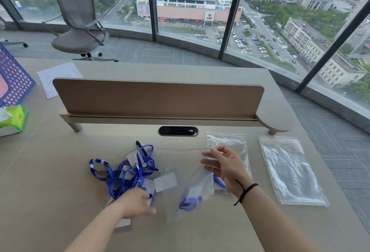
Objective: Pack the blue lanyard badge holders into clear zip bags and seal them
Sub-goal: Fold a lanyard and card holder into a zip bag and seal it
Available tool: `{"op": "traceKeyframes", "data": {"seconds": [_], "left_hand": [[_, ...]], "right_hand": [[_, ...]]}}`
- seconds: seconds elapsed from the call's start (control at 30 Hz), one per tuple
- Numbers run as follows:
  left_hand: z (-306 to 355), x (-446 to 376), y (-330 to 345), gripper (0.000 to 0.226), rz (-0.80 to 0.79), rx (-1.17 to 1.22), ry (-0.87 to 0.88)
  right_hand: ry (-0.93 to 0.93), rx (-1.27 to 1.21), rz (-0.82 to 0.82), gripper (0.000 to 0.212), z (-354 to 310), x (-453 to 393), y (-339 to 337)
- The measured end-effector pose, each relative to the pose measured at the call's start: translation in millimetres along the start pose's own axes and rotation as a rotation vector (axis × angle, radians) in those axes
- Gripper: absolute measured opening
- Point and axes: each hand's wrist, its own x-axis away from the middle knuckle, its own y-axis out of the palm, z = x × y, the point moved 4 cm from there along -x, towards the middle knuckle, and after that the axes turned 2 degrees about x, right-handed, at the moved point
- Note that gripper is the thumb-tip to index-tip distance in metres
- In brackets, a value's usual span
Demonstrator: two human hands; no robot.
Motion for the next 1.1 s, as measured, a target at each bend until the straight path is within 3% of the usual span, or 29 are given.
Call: {"op": "traceKeyframes", "data": {"seconds": [0.1, 0.2, 0.27, 0.37, 0.43, 0.63, 1.1], "left_hand": [[37.6, 3.0, -36.6, 0.089, 0.339, 0.333, 0.144], [92.9, 16.6, -63.9, 0.086, 0.505, 0.285, 0.420], [127.6, 23.0, -69.6, 0.068, 0.466, 0.183, 0.559], [160.0, 22.8, -66.6, 0.025, 0.300, 0.122, 0.634], [167.2, 18.8, -64.2, 0.013, 0.272, 0.160, 0.662], [168.0, 15.8, -63.9, 0.008, 0.273, 0.240, 0.634], [170.3, 32.7, -68.5, 0.011, 0.366, 0.200, 0.699]], "right_hand": [[-0.029, 0.092, -0.061, 0.008, 7.3, 0.1, 7.1], [-0.072, 0.166, -0.114, 0.010, 5.8, 2.6, 10.3], [-0.085, 0.204, -0.144, 0.021, 1.2, 5.5, 12.2], [-0.102, 0.210, -0.152, 0.028, -7.6, 9.6, 12.5], [-0.108, 0.189, -0.142, 0.026, -11.9, 11.1, 10.4], [-0.097, 0.195, -0.138, 0.016, -13.5, 10.5, 5.2], [-0.159, 0.220, -0.140, 0.017, -33.8, 25.4, 10.6]]}}
